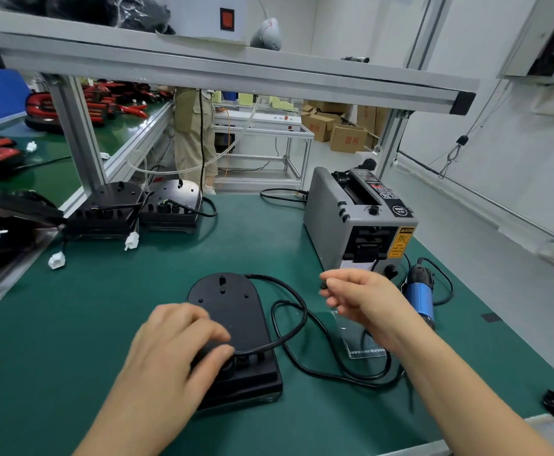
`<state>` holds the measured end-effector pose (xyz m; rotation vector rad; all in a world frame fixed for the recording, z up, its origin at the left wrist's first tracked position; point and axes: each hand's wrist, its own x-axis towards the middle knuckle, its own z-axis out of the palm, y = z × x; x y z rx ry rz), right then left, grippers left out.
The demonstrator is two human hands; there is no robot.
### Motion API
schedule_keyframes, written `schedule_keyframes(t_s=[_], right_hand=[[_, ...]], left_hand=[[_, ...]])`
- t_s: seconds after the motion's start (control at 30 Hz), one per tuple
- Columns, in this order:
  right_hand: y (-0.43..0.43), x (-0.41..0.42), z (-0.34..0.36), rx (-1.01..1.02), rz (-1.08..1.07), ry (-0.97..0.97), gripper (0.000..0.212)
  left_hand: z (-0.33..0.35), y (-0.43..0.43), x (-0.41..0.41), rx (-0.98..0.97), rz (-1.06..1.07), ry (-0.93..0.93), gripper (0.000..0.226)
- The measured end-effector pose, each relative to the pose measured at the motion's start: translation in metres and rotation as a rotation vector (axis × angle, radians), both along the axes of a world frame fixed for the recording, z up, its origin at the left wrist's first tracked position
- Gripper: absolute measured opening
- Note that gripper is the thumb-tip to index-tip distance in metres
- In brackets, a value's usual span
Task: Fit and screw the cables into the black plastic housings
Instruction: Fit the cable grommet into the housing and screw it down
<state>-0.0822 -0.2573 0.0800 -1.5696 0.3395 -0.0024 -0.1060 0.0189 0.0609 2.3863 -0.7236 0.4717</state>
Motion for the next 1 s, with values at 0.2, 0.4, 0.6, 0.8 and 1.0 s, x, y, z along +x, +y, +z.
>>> schedule_keyframes(t_s=[0.2,0.4,0.6,0.8,1.0], right_hand=[[0.058,-0.038,0.001,0.478,0.134,0.010,0.015],[0.077,-0.044,-0.002,0.527,0.104,0.015,0.013],[0.091,-0.043,-0.007,0.589,0.094,0.040,0.009],[0.097,-0.047,-0.011,0.465,0.103,-0.006,0.015],[0.098,-0.060,-0.021,0.044,0.077,-0.226,0.016]], left_hand=[[0.009,-0.054,-0.008,-0.292,-0.114,0.058,0.011],[0.002,-0.053,-0.006,-0.534,-0.021,0.198,0.020],[-0.002,-0.047,-0.002,-0.544,0.026,0.238,0.023],[0.003,-0.046,-0.002,-0.598,0.010,0.331,0.017],[0.013,-0.038,-0.006,-0.594,0.028,0.521,0.013]])
